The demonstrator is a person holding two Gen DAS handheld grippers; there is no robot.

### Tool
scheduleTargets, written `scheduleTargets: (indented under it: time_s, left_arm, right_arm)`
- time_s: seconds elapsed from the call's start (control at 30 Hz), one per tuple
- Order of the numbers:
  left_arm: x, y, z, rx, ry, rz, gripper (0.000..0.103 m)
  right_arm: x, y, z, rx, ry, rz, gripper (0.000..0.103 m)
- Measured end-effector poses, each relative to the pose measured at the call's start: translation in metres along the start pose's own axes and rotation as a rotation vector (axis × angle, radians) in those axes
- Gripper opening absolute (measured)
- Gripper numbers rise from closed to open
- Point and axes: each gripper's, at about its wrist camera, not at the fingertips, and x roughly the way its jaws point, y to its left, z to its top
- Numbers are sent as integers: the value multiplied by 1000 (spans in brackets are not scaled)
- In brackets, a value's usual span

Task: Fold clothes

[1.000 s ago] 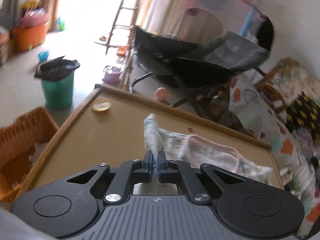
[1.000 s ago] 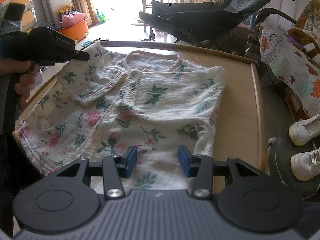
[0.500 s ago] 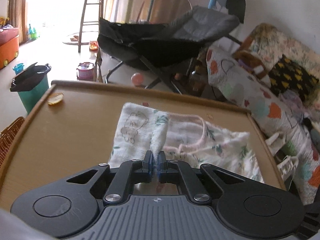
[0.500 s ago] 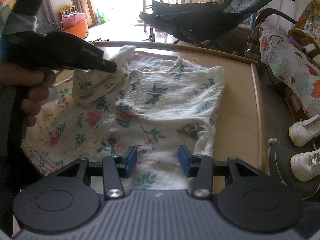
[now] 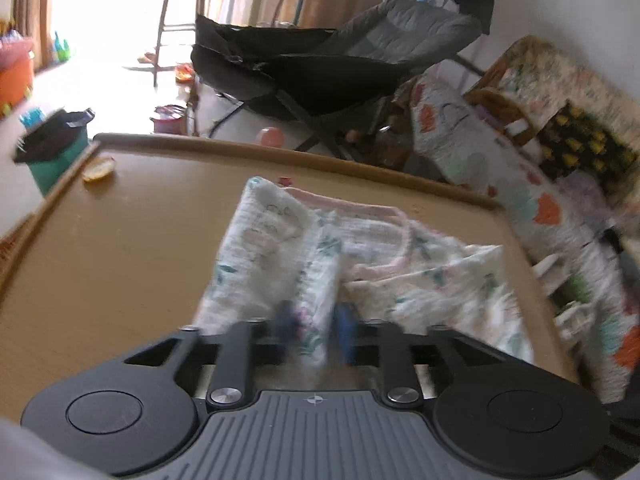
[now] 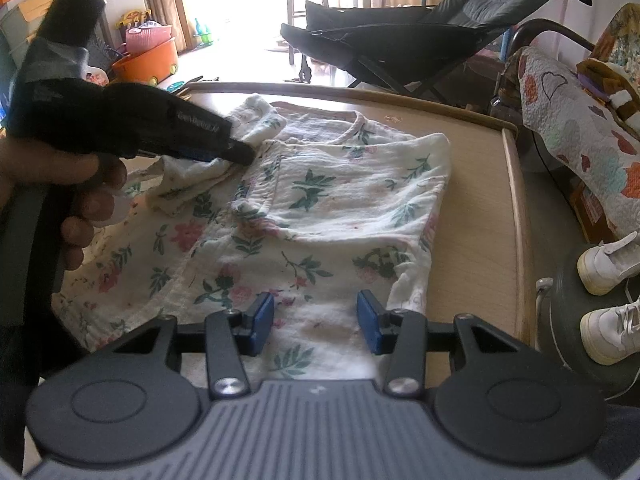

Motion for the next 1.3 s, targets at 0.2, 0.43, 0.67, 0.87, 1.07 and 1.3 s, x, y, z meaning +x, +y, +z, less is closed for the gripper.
scheduleTargets:
  time_s: [0.2, 0.43, 0.67, 0.87, 1.07, 1.3]
  left_arm:
    - [-18, 0, -8, -56, -52, -21, 63]
    - [-63, 21, -20, -173, -126, -59, 63]
    - [-96, 62, -50, -289, -126, -28, 64]
    - [-116, 92, -68, -439, -145, 7, 64]
    - [-123, 101, -78, -502, -158, -6, 64]
    - [-109, 112, -79, -555, -156, 1, 64]
  right_arm:
    - [0, 0, -1, -3, 1, -5, 46]
    - [-9, -2, 3, 16, -23, -24, 46]
    - [-15, -1, 5, -10, -40, -45, 46]
    - [-17, 0, 6, -20, -41, -82, 46]
    - [-20, -7, 13, 20, -53, -110, 46]
    - [-22, -22, 27, 111, -79, -150, 46]
